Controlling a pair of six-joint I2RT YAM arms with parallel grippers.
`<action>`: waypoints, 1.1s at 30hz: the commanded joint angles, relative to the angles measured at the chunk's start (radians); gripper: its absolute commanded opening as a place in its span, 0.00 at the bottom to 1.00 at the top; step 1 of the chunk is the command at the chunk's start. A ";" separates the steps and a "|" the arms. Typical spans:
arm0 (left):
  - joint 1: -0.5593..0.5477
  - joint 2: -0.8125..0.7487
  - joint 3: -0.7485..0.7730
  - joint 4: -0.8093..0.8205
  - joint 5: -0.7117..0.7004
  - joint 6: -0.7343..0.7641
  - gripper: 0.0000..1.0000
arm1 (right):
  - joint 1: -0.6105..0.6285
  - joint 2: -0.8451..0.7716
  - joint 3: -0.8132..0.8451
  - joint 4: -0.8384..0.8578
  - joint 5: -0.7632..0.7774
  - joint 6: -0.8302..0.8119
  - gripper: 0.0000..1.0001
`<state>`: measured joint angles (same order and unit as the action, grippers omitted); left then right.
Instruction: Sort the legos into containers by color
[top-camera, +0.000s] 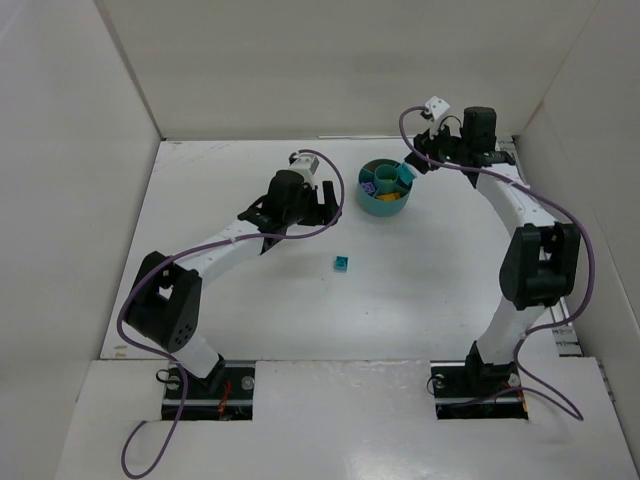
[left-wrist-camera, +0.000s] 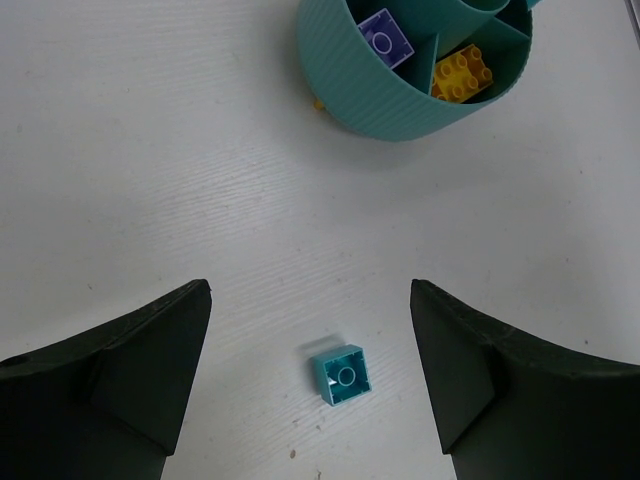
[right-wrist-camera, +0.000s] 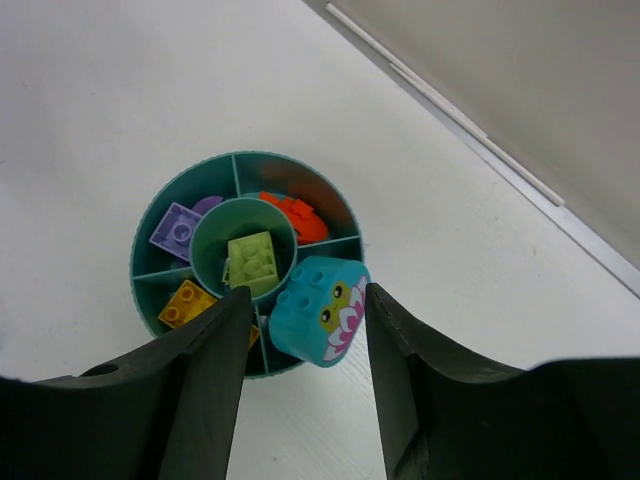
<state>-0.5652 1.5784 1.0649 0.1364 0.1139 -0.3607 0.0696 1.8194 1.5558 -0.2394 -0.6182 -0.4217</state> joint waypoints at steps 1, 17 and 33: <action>0.004 -0.024 0.030 0.023 0.018 0.005 0.78 | -0.036 -0.049 0.004 0.068 -0.005 0.003 0.54; 0.004 -0.003 0.040 0.032 0.027 0.005 0.78 | -0.053 -0.006 -0.094 0.012 0.101 -0.017 0.52; 0.004 -0.012 0.040 0.023 0.027 0.005 0.78 | 0.027 0.133 -0.036 -0.035 0.129 -0.028 0.47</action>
<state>-0.5652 1.5848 1.0649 0.1368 0.1299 -0.3607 0.0803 1.9438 1.4826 -0.2623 -0.4938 -0.4412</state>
